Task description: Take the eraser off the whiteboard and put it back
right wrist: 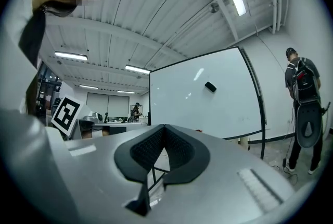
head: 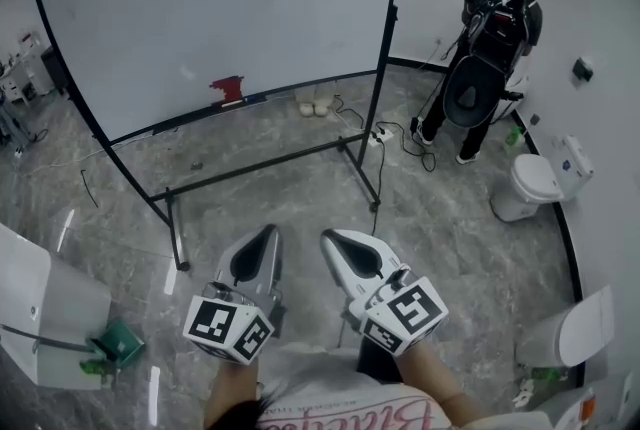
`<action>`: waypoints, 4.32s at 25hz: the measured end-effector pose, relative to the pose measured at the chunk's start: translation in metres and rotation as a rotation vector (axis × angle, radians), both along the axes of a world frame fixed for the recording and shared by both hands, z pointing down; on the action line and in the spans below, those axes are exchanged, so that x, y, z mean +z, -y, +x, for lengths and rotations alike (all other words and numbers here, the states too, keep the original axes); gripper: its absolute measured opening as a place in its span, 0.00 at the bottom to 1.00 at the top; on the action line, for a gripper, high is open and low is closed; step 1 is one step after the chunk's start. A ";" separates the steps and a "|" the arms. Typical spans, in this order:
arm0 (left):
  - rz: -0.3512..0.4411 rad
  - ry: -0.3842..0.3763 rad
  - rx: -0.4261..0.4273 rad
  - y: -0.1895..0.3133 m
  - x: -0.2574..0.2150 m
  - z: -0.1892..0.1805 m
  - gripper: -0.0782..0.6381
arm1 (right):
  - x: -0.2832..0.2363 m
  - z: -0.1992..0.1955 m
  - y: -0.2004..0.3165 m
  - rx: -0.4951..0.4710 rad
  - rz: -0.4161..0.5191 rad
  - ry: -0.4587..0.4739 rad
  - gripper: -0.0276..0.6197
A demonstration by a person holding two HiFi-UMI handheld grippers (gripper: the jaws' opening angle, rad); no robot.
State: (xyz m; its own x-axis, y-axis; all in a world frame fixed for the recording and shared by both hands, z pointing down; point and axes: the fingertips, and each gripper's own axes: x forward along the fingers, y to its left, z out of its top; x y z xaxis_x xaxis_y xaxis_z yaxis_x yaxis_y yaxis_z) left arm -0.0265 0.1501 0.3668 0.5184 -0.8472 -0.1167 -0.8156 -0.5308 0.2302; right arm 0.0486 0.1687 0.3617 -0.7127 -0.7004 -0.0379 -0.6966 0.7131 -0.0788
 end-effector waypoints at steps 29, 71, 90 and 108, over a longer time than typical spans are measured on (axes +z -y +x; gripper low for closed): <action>0.055 0.004 0.103 0.277 -0.026 -0.059 0.11 | -0.016 -0.058 0.276 0.070 0.056 0.007 0.05; 0.072 -0.063 0.045 0.426 -0.041 -0.082 0.11 | -0.214 -0.090 0.638 0.364 0.445 -0.530 0.41; 0.088 -0.047 0.045 0.430 -0.048 -0.067 0.11 | -0.219 -0.074 0.570 0.288 0.513 -0.352 0.40; 0.124 -0.048 0.030 0.428 -0.060 -0.064 0.11 | -0.106 -0.022 0.477 0.285 0.255 -0.135 0.40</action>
State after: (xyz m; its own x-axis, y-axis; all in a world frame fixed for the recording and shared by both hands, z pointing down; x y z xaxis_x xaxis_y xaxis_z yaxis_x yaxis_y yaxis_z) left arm -0.0906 -0.2780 0.3070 0.5344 -0.8090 -0.2450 -0.7888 -0.5814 0.1993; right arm 0.0265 -0.3079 0.2555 -0.5020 -0.8508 -0.1551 -0.8611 0.4750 0.1815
